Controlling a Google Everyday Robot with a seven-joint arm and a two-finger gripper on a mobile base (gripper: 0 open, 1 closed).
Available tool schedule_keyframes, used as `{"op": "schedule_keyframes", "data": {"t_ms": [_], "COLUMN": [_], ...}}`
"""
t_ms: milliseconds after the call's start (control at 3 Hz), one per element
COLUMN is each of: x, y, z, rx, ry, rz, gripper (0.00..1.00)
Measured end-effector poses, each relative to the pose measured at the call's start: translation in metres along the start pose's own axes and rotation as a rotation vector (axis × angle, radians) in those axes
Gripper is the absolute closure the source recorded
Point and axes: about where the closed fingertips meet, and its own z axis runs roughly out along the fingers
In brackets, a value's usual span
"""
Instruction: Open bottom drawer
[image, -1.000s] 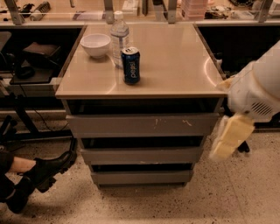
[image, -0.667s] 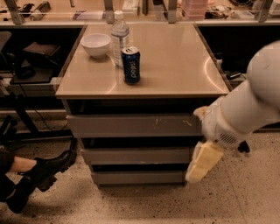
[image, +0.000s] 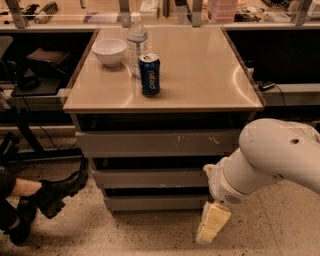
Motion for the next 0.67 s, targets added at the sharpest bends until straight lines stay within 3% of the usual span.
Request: {"op": "schedule_keyframes", "data": {"t_ms": [333, 667], "x": [0.000, -0.003], "y": [0.000, 0.001], "z": [0.000, 0.012], "rx": [0.000, 0.039], "ry": [0.000, 0.022], "rz": [0.000, 0.023], "gripper": [0.00, 0.00]}}
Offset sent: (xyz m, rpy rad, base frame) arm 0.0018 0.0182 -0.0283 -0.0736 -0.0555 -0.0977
